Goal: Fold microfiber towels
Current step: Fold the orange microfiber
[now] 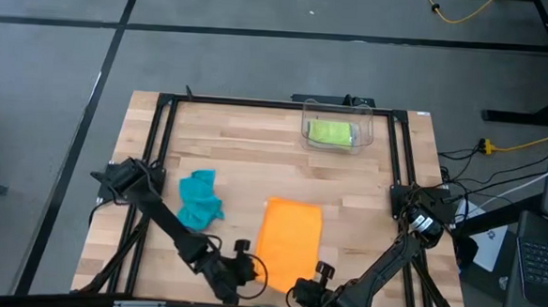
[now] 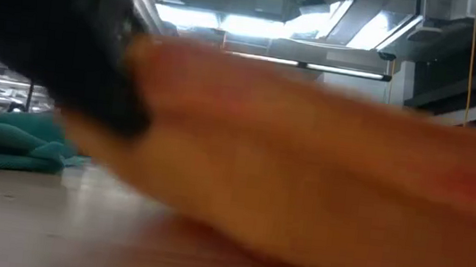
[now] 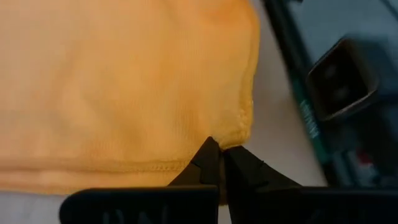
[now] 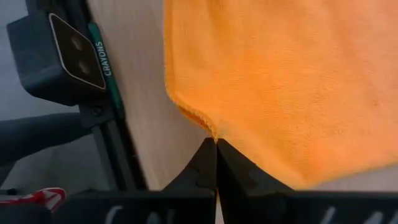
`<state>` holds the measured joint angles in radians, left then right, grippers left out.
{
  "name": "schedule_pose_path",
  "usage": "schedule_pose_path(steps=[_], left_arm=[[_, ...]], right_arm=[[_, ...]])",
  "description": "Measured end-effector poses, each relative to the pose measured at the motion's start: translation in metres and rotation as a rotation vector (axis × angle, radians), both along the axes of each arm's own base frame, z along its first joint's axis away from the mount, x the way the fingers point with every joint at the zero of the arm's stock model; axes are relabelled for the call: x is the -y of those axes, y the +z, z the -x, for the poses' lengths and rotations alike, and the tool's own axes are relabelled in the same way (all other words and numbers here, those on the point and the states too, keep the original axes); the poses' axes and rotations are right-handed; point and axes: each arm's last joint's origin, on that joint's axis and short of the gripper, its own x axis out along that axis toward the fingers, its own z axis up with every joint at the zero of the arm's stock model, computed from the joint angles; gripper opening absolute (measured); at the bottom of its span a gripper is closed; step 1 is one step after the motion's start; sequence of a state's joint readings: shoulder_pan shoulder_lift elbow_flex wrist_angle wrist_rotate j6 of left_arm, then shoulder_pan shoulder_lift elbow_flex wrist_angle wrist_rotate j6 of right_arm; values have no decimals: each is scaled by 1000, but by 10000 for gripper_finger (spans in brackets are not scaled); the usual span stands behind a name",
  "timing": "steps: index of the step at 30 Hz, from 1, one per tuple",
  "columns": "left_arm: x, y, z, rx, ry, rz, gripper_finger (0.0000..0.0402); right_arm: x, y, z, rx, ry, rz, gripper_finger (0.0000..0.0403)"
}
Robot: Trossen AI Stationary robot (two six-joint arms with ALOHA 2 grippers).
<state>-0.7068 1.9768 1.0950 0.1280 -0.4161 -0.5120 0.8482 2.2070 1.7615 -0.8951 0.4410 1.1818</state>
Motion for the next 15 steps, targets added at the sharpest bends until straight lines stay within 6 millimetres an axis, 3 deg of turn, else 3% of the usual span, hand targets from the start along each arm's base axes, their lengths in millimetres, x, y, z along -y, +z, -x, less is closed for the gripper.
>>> schedule_pose_path(steps=[7,15], left_arm=[[-7,37,0,109,26,-25,0],[-30,36,-9,49,73,-86,0]], right_arm=[[4,0,1,1,-3,54,0],[15,2,4,8,-25,212,0]])
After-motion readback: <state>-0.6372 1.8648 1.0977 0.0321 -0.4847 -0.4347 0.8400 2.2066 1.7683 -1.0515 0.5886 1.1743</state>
